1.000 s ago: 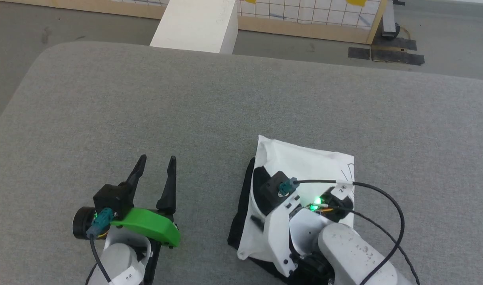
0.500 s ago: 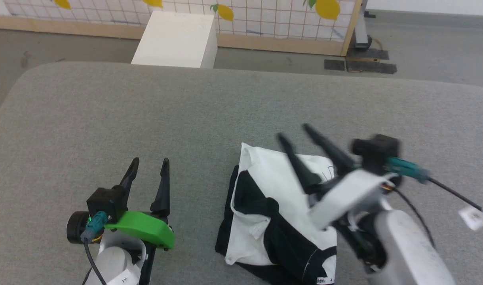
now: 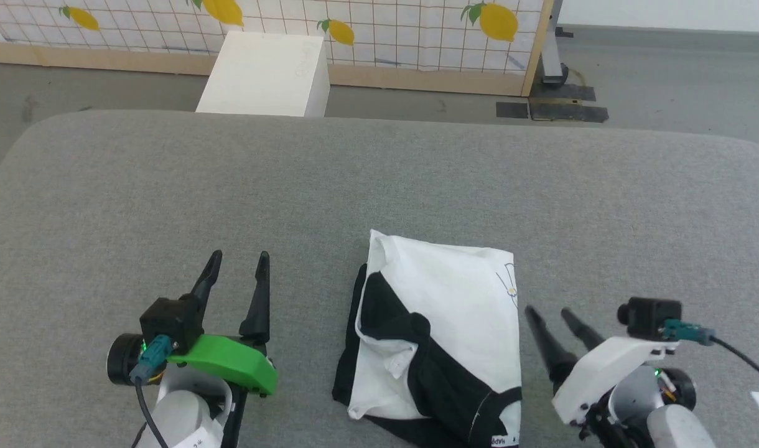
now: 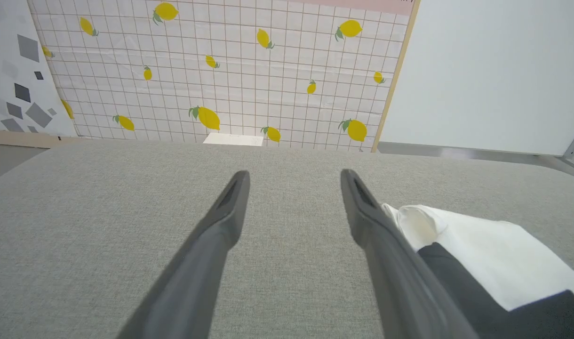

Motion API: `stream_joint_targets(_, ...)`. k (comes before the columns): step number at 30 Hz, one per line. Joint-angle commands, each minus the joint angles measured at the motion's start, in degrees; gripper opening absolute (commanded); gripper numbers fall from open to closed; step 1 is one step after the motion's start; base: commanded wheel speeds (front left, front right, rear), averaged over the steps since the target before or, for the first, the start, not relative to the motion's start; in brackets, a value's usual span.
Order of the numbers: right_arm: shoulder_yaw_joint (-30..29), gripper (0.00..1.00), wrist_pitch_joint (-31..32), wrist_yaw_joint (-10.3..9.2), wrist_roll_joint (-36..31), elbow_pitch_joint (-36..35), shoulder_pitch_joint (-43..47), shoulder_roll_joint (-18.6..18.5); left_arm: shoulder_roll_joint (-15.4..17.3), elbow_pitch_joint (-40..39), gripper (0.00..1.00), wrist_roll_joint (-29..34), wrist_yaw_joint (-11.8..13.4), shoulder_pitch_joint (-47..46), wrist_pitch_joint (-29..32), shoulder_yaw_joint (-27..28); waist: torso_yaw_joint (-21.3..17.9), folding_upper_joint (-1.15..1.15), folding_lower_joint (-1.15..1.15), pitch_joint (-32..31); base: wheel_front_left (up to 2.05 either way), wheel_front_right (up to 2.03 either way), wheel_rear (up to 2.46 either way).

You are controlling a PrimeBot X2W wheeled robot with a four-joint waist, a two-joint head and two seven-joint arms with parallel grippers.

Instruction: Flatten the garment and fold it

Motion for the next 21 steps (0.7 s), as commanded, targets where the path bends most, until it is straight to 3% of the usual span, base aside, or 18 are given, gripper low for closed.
stream_joint_targets(1,0.42,1.0,0.77,-0.08,0.56,1.21,-0.08,0.0,0.05,-0.08,1.0,0.79,-0.34,0.55,-0.27,-0.14,0.21,0.66,0.0,0.13,0.0,0.0,0.0)
stream_joint_targets(14,3.88,1.0,9.61,-0.08,0.84,12.74,-4.58,0.0,-0.29,0.39,1.0,0.36,-0.39,0.93,-0.27,-0.96,2.71,0.66,0.0,0.56,0.0,0.0,0.0)
stream_joint_targets(15,4.01,0.64,10.44,-0.08,0.66,13.27,-4.79,0.0,-0.31,0.46,1.0,0.35,-0.39,1.01,-0.27,-1.0,2.8,0.66,0.0,0.53,0.0,0.0,0.0)
stream_joint_targets(16,4.1,0.44,10.86,-0.08,0.4,13.48,-4.95,0.0,-0.32,0.51,1.0,0.35,-0.4,1.04,-0.27,-1.04,2.85,0.66,0.0,0.49,0.0,0.0,0.0)
stream_joint_targets(17,3.96,0.17,11.13,-0.08,0.12,13.58,-5.12,0.0,-0.34,0.55,1.0,0.35,-0.4,1.09,-0.27,-1.07,2.89,0.66,0.0,0.42,0.0,0.0,0.0)
stream_joint_targets(18,3.81,0.0,11.34,-0.08,-0.15,13.63,-5.25,0.0,-0.35,0.61,1.0,0.34,-0.4,1.15,-0.27,-1.07,2.89,0.66,0.0,0.32,0.0,0.0,0.0)
stream_joint_targets(21,4.28,0.0,12.74,-0.08,-3.36,12.63,-6.07,0.0,-0.32,0.62,1.0,0.26,-0.41,1.53,-0.27,-0.78,2.44,0.66,0.0,-0.04,0.0,0.0,0.0)
